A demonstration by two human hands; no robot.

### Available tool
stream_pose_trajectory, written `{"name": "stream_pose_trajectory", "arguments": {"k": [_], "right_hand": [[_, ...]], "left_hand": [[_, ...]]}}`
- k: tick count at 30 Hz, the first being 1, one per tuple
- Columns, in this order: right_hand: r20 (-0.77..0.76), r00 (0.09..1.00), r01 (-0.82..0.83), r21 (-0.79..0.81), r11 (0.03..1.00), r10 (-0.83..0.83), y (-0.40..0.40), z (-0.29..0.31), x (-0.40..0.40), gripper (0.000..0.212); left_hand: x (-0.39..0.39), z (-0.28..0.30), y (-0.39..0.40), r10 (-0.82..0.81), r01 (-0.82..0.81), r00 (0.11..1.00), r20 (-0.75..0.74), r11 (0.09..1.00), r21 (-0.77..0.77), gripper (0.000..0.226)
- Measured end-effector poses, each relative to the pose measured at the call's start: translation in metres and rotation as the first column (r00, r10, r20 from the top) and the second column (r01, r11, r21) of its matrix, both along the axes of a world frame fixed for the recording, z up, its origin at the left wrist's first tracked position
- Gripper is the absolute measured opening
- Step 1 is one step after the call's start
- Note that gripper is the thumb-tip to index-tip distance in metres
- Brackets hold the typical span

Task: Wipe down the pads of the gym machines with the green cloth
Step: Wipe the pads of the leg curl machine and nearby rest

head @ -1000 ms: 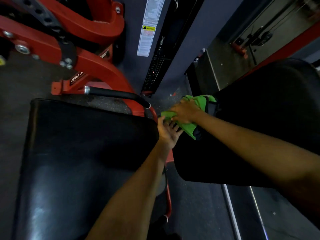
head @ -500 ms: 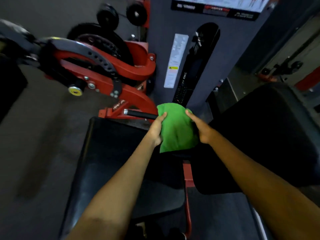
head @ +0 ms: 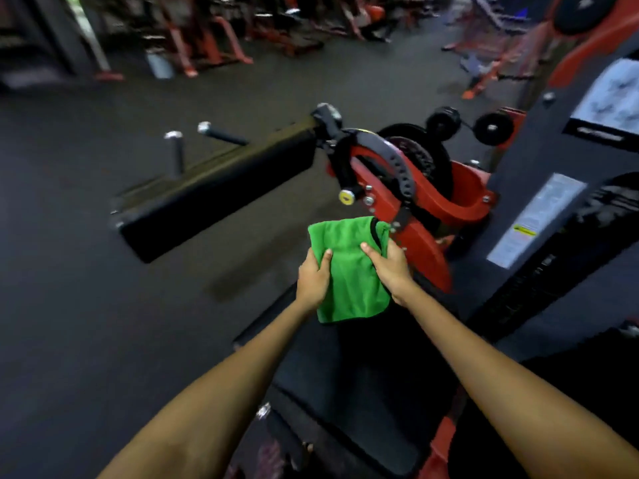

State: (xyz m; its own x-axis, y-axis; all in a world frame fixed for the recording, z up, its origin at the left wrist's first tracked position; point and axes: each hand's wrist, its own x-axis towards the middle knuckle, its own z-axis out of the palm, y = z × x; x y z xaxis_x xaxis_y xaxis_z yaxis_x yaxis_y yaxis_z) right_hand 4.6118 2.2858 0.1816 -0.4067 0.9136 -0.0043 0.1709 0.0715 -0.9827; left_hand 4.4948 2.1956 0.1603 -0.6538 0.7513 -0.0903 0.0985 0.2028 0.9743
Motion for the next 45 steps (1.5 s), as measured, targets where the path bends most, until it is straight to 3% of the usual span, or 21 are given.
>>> {"name": "stream_pose_trajectory", "arguments": {"k": [2, 6, 10, 16, 18, 26, 34, 40, 45], "right_hand": [[0.007, 0.993, -0.116, 0.022, 0.993, 0.116, -0.023, -0.008, -0.033, 0.030], [0.005, 0.941, -0.339, -0.013, 0.941, 0.339, -0.078, -0.016, -0.102, 0.034], [-0.029, 0.847, -0.530, 0.005, 0.848, 0.530, -0.148, -0.009, -0.163, 0.036], [-0.016, 0.654, -0.755, 0.057, 0.653, 0.757, -0.248, 0.003, -0.239, 0.037], [0.003, 0.585, -0.810, 0.051, 0.584, 0.811, -0.281, -0.001, -0.260, 0.036], [0.043, 0.462, -0.886, -0.013, 0.463, 0.886, -0.358, -0.015, -0.331, 0.036], [-0.013, 0.406, -0.914, -0.005, 0.406, 0.914, -0.433, -0.004, -0.454, 0.037], [-0.055, 0.285, -0.958, 0.014, 0.286, 0.957, -0.493, -0.003, -0.527, 0.036], [-0.031, 0.050, -0.996, 0.076, 0.052, 0.998, -0.550, -0.003, -0.606, 0.036]], "left_hand": [[-0.020, 0.002, -0.039, 0.132, -0.142, 0.981, -0.139, 0.988, -0.063, 0.032], [-0.058, 0.012, -0.118, 0.373, -0.416, 0.885, -0.279, 0.902, -0.114, 0.034], [-0.090, 0.019, -0.199, 0.575, -0.637, 0.743, -0.343, 0.765, -0.095, 0.035], [-0.129, 0.024, -0.313, 0.754, -0.798, 0.569, -0.328, 0.602, 0.000, 0.032], [-0.142, 0.019, -0.348, 0.786, -0.837, 0.518, -0.336, 0.547, -0.011, 0.032], [-0.192, -0.004, -0.422, 0.865, -0.908, 0.406, -0.295, 0.418, -0.024, 0.029], [-0.300, 0.017, -0.492, 0.862, -0.940, 0.330, -0.385, 0.337, -0.050, 0.029], [-0.358, 0.015, -0.545, 0.835, -0.987, 0.160, -0.527, 0.147, -0.066, 0.032], [-0.405, 0.010, -0.593, 0.845, -0.999, -0.045, -0.533, -0.053, 0.000, 0.031]]}}
